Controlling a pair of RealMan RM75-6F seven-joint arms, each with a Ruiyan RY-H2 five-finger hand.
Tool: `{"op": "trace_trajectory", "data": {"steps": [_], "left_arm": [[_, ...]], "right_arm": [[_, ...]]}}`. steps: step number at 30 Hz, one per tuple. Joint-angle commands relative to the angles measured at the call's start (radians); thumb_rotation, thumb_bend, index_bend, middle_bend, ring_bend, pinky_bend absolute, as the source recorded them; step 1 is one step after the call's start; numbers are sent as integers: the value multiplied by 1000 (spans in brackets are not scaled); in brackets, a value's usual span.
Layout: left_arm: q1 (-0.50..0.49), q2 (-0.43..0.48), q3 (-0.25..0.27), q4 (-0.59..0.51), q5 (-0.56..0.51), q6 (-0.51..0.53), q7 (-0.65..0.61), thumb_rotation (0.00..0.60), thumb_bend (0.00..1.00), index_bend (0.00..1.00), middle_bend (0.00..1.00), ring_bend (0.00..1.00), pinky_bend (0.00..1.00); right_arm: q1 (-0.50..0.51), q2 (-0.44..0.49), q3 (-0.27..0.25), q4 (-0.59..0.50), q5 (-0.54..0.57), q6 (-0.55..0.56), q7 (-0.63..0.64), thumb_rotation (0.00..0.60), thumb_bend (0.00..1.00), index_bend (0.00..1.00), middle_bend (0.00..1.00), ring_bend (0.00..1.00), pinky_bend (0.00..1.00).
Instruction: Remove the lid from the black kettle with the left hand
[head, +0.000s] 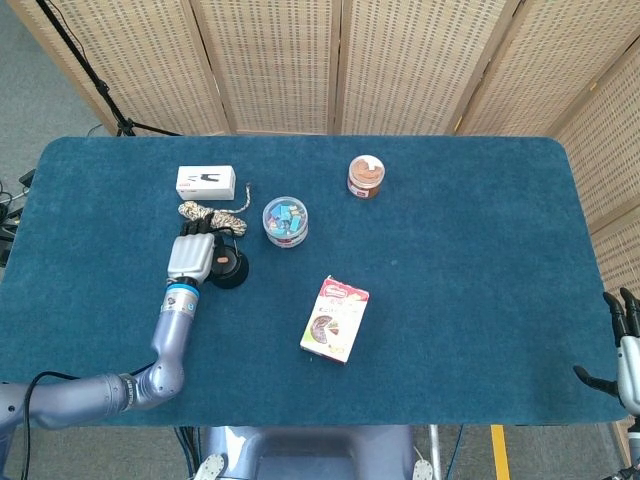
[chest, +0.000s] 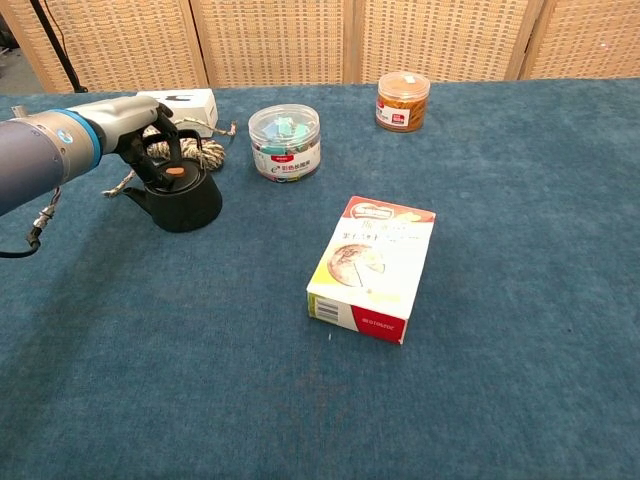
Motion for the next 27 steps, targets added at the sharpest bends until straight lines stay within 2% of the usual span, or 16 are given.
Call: {"op": "trace_trajectory", "data": {"steps": [1, 7, 13, 17, 21, 27], "left_arm": [[2, 9, -2, -14, 11, 12, -1, 600, 394, 582, 0, 0, 0], [10, 38, -9, -71, 28, 41, -4, 600, 397, 593, 0, 0, 0], [39, 98, 4, -191, 77, 85, -15, 600, 397, 592, 0, 0, 0], [83, 143, 33, -271, 139, 122, -51, 600, 397, 592, 0, 0, 0], [153, 182, 85, -332, 210, 164, -113, 600, 397, 592, 0, 0, 0], [222, 190, 122, -318, 242, 178, -196, 600, 397, 592, 0, 0, 0]], "right_arm": [[0, 0, 0, 0, 0, 0, 0, 600, 0, 0, 0, 0, 0], [0, 0, -1, -1, -2, 1, 0, 600, 0, 0, 0, 0, 0], [-2, 2, -5, -5, -10, 6, 2, 600, 0, 0, 0, 0, 0], [-4, 3, -8, -8, -16, 9, 4, 600, 0, 0, 0, 0, 0], [-5, 4, -11, -10, -26, 10, 6, 600, 0, 0, 0, 0, 0], [-8, 6, -16, -14, -38, 14, 9, 600, 0, 0, 0, 0, 0]]}}
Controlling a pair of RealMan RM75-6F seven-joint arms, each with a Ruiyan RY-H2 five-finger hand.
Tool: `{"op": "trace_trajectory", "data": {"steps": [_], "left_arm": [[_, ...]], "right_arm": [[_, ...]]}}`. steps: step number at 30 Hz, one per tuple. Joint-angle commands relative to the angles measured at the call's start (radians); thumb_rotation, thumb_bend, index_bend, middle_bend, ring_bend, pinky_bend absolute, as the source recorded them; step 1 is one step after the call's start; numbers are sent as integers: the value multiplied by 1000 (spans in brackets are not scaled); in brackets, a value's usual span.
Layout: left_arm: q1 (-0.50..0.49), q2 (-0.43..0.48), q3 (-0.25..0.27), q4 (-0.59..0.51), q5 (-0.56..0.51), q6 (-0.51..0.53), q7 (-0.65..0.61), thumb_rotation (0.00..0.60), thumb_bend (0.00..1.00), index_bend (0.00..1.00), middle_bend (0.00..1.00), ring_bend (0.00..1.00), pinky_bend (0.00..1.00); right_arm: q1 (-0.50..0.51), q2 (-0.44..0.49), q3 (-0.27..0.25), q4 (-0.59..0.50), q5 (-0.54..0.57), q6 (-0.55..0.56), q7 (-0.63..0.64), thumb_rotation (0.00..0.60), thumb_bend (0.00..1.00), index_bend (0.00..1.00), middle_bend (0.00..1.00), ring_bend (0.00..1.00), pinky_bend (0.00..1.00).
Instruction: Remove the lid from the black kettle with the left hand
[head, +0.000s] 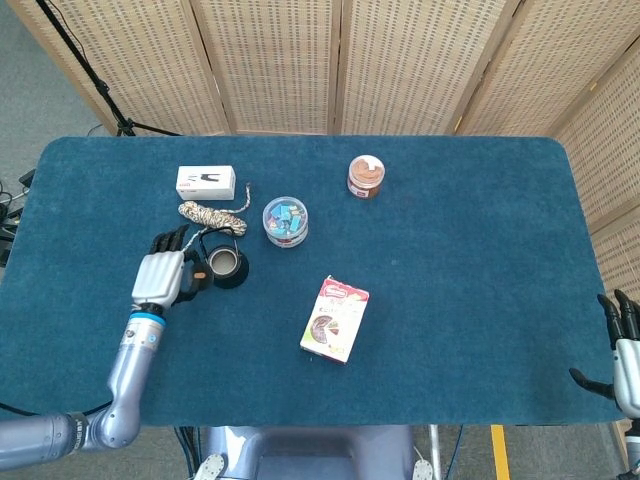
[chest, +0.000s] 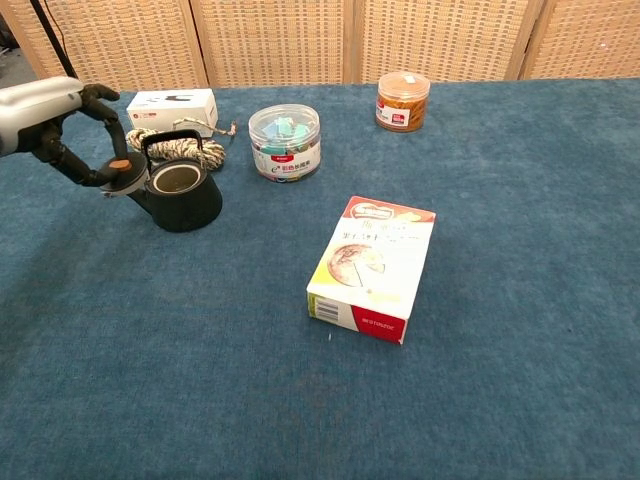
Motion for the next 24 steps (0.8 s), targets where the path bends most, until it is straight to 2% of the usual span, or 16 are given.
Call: {"op": "trace_trajectory", "data": {"steps": [1, 9, 21, 23, 24], "left_arm": [[33, 2, 19, 21, 13, 5, -45, 600, 397, 592, 0, 0, 0], [64, -34, 28, 134, 7, -41, -95, 600, 398, 592, 0, 0, 0], [53, -151, -4, 369, -53, -165, -122, 600, 403, 590, 0, 0, 0], [56, -162, -12, 385, -44, -176, -143, 600, 390, 516, 0, 0, 0], [59, -162, -16, 384, -38, -179, -155, 600, 360, 422, 0, 0, 0]], "right_arm": [[-2, 1, -2, -1, -5, 3, 2, 600, 0, 0, 0, 0, 0], [-4, 5, -5, -1, -13, 4, 11, 600, 0, 0, 0, 0, 0], [2, 2, -1, 4, 3, -9, 5, 600, 0, 0, 0, 0, 0], [4, 0, 0, 5, 7, -11, 2, 600, 0, 0, 0, 0, 0], [4, 0, 1, 5, 8, -11, 1, 600, 0, 0, 0, 0, 0]]}}
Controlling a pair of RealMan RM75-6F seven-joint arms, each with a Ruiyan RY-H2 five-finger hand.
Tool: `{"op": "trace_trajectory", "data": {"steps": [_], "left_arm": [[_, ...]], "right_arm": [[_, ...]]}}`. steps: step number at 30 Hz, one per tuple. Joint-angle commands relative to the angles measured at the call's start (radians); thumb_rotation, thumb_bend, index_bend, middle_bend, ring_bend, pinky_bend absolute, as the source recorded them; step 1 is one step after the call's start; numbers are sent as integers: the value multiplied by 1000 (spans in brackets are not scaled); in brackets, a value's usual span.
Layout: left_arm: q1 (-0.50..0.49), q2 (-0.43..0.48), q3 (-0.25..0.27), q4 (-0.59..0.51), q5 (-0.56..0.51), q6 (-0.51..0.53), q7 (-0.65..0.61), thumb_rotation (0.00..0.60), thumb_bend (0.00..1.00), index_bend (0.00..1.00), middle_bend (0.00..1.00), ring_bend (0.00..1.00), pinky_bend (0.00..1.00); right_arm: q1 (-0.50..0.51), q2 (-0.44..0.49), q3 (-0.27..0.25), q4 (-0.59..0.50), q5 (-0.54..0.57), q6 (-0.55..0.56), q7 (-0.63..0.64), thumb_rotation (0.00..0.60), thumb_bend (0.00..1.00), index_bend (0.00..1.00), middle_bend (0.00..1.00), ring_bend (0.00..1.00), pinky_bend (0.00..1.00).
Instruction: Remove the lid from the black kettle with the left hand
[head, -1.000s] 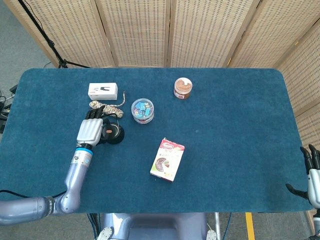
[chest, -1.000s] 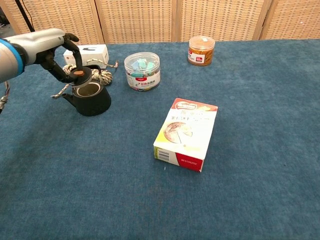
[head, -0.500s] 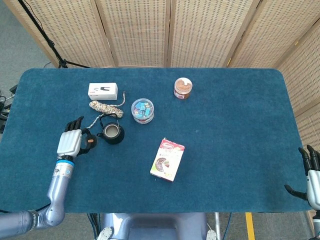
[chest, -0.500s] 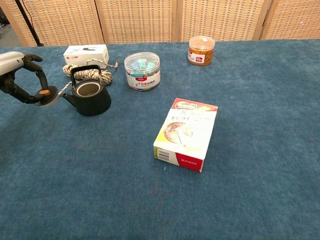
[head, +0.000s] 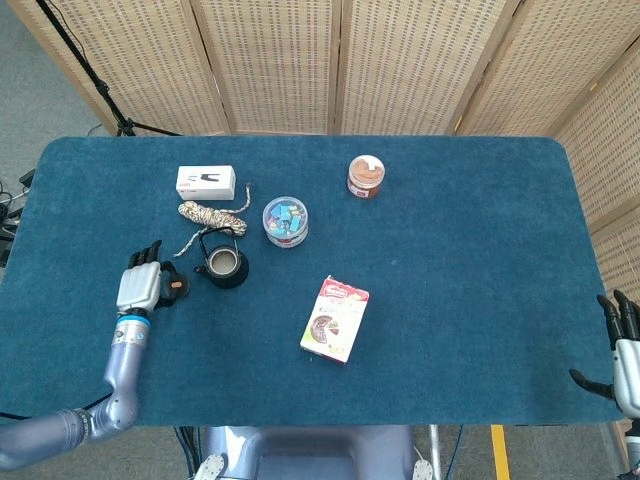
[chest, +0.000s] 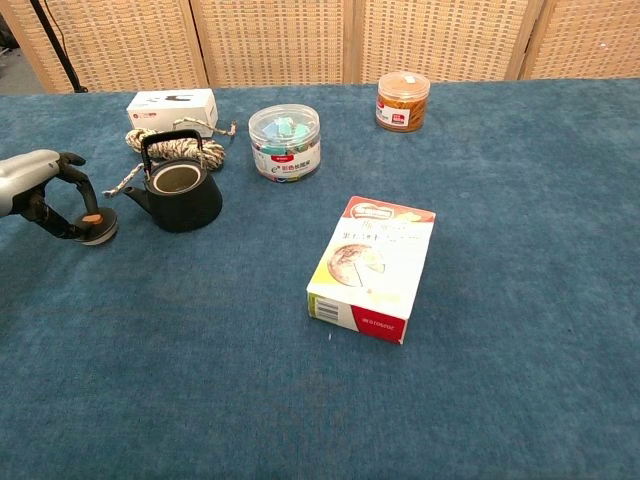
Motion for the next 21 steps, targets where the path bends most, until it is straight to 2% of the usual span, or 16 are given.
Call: {"op": "trace_trajectory", "data": {"steps": [1, 3, 5, 8, 15, 18, 21], "left_arm": [[8, -9, -14, 5, 15, -18, -39, 600, 332, 342, 0, 0, 0], [18, 4, -13, -12, 33, -16, -51, 600, 241, 103, 0, 0, 0], [26, 19, -11, -33, 43, -11, -54, 600, 186, 11, 0, 0, 0], [55, 76, -2, -114, 68, 10, -63, 600, 143, 0, 0, 0, 0], [141, 217, 41, -260, 198, 118, -96, 600, 137, 0, 0, 0, 0], [183, 284, 81, -279, 309, 161, -132, 600, 136, 0, 0, 0, 0], [214, 336, 126, -244, 457, 178, -231, 600, 136, 0, 0, 0, 0]], "right_arm": [[1, -1, 1, 0, 2, 1, -2, 600, 0, 0, 0, 0, 0], [0, -2, 1, 0, 2, 2, -3, 600, 0, 0, 0, 0, 0], [0, -2, 1, -1, 1, 2, -3, 600, 0, 0, 0, 0, 0], [0, -2, -2, -2, -5, 3, -5, 600, 0, 0, 0, 0, 0], [-5, -1, -7, -8, -20, 13, -5, 600, 0, 0, 0, 0, 0], [-7, -1, -10, -10, -30, 18, -6, 600, 0, 0, 0, 0, 0], [-8, -2, -12, -12, -37, 21, -8, 600, 0, 0, 0, 0, 0]]}}
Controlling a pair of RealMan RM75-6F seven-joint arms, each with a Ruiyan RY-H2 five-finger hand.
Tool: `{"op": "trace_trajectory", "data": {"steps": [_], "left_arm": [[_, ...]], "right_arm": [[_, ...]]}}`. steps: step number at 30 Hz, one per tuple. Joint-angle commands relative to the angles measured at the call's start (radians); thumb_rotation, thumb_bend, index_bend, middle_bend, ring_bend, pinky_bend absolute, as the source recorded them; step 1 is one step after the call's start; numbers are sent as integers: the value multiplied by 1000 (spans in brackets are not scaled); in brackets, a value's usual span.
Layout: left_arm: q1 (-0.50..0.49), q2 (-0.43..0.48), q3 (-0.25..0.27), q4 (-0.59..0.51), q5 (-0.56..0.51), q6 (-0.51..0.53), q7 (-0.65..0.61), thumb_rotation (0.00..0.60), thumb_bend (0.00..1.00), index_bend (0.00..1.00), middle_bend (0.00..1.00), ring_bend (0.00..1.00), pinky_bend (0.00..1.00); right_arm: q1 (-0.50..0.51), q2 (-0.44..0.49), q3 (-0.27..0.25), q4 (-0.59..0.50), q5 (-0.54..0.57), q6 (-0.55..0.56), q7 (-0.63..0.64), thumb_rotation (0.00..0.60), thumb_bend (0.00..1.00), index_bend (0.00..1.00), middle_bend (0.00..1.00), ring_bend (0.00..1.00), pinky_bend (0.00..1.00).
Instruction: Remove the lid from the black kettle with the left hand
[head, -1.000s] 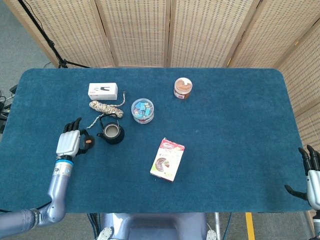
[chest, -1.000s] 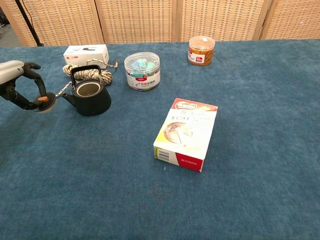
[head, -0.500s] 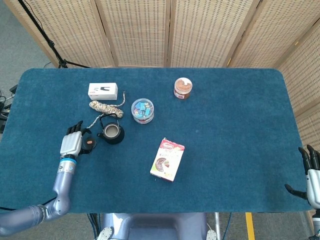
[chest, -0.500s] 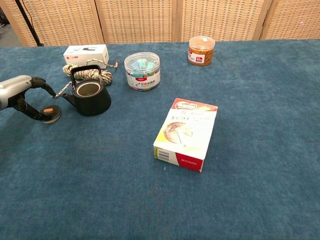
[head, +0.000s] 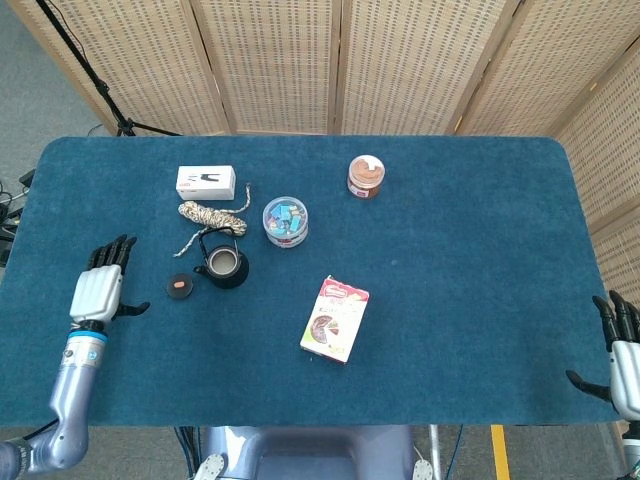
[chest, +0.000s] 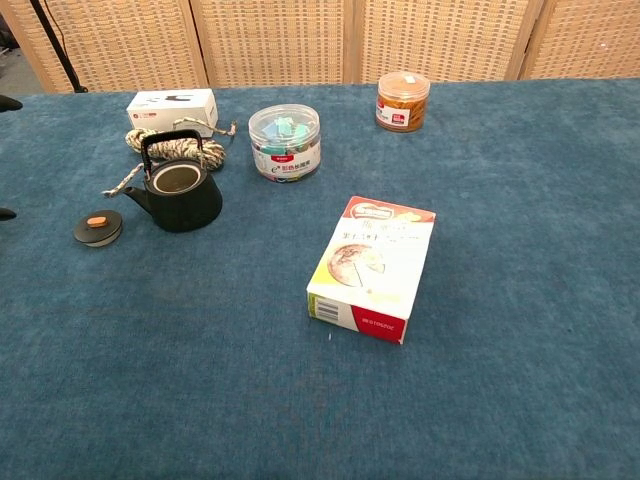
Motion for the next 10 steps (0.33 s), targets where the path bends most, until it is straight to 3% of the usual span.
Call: {"op": "trace_trajectory", "data": {"steps": [1, 5, 10], "left_arm": [[62, 81, 71, 26, 198, 48, -140, 600, 135, 0, 0, 0, 0], [129, 119, 119, 97, 350, 127, -319, 600, 133, 0, 0, 0, 0], [178, 142, 142, 97, 422, 196, -349, 600, 133, 0, 0, 0, 0]], "right_arm": [[-1, 0, -1, -1, -3, 1, -1, 600, 0, 0, 0, 0, 0], [-5, -3, -5, -4, -15, 11, -9, 600, 0, 0, 0, 0, 0], [-11, -2, -8, -8, -28, 24, -10, 600, 0, 0, 0, 0, 0]]}}
